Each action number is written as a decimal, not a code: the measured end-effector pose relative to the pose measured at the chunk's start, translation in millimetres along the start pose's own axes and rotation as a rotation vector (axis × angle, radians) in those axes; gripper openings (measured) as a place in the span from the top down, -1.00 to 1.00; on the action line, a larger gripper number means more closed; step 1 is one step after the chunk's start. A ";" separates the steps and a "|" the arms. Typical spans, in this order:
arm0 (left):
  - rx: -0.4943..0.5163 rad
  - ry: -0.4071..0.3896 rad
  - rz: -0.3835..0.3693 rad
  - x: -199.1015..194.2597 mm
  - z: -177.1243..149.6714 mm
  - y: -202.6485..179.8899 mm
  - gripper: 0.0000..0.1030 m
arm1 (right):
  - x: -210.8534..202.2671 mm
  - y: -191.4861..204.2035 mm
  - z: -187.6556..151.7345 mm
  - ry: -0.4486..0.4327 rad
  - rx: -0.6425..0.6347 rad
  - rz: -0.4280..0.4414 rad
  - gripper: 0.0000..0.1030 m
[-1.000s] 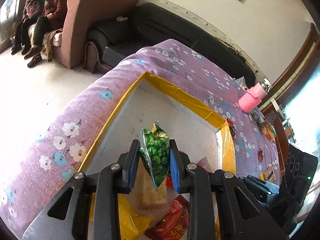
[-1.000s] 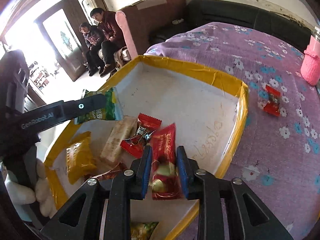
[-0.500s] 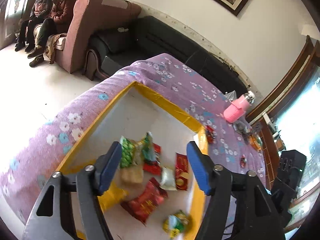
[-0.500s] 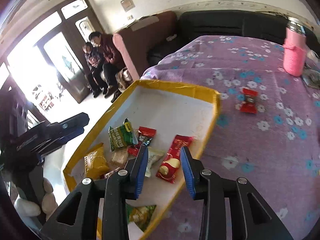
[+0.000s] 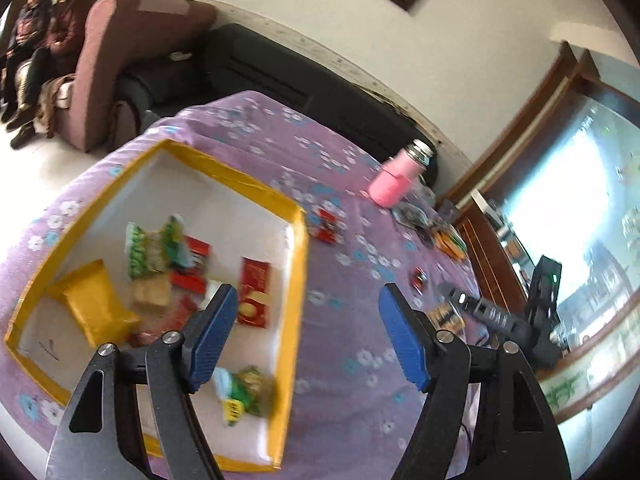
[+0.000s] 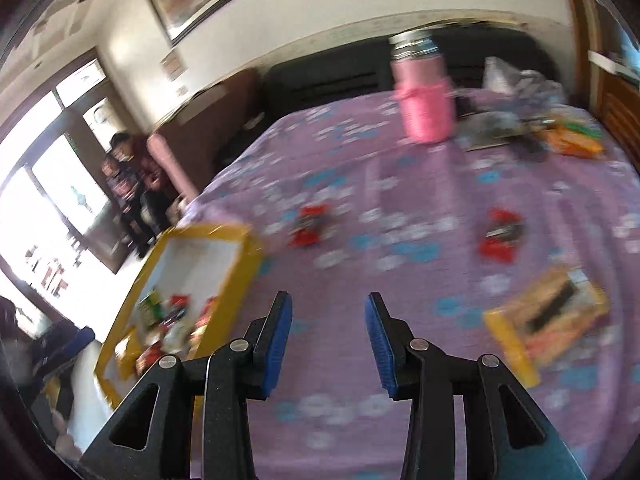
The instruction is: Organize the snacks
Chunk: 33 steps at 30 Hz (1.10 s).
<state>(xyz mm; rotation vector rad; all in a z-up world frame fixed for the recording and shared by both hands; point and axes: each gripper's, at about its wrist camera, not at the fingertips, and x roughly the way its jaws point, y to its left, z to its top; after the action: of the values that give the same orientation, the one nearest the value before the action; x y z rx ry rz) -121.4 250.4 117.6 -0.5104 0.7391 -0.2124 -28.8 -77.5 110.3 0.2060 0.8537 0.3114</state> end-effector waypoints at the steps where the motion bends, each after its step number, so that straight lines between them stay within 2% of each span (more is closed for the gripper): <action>1: 0.009 0.007 -0.009 1.6 -2.4 -6.0 -0.41 | -5.9 -11.8 5.5 -0.011 0.009 -0.026 0.21; 4: 0.032 0.030 -0.026 8.9 -9.6 -20.6 -0.41 | -17.0 -48.4 23.6 -0.039 0.044 -0.114 0.17; 7: 0.065 0.050 -0.023 15.6 -15.5 -31.0 -0.41 | -10.2 -81.2 41.2 -0.035 0.093 -0.178 0.14; 10: 0.083 0.050 -0.014 18.4 -18.5 -36.7 -0.41 | 7.4 -89.8 50.8 -0.011 0.127 -0.171 0.13; 15: 0.082 0.047 -0.007 18.6 -19.1 -32.5 -0.41 | 74.3 -46.0 56.5 0.101 0.148 0.011 0.14; 18: 0.084 0.050 -0.011 18.6 -21.6 -25.2 -0.41 | 123.6 -2.1 58.4 0.168 0.096 0.046 0.14; 21: 0.103 0.065 -0.008 21.7 -23.5 -19.1 -0.41 | 161.9 36.6 63.9 0.186 0.017 -0.007 0.14; 26: 0.095 0.077 -0.016 28.0 -21.5 -3.9 -0.41 | 207.6 65.4 73.9 0.219 -0.026 -0.063 0.15; 28: 0.085 0.083 -0.019 32.5 -20.8 2.5 -0.41 | 222.3 76.2 72.4 0.235 -0.069 -0.121 0.21; 30: 0.070 0.088 -0.021 36.1 -20.9 8.0 -0.41 | 227.6 80.1 68.9 0.240 -0.103 -0.178 0.48; 33: 0.048 0.095 -0.020 39.7 -22.7 14.9 -0.41 | 219.3 79.4 60.8 0.236 -0.115 -0.195 0.50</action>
<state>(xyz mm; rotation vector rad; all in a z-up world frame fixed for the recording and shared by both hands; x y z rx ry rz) -108.2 240.5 72.4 -0.4644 0.8201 -0.2734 138.1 70.3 18.5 -0.0225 1.0778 0.2029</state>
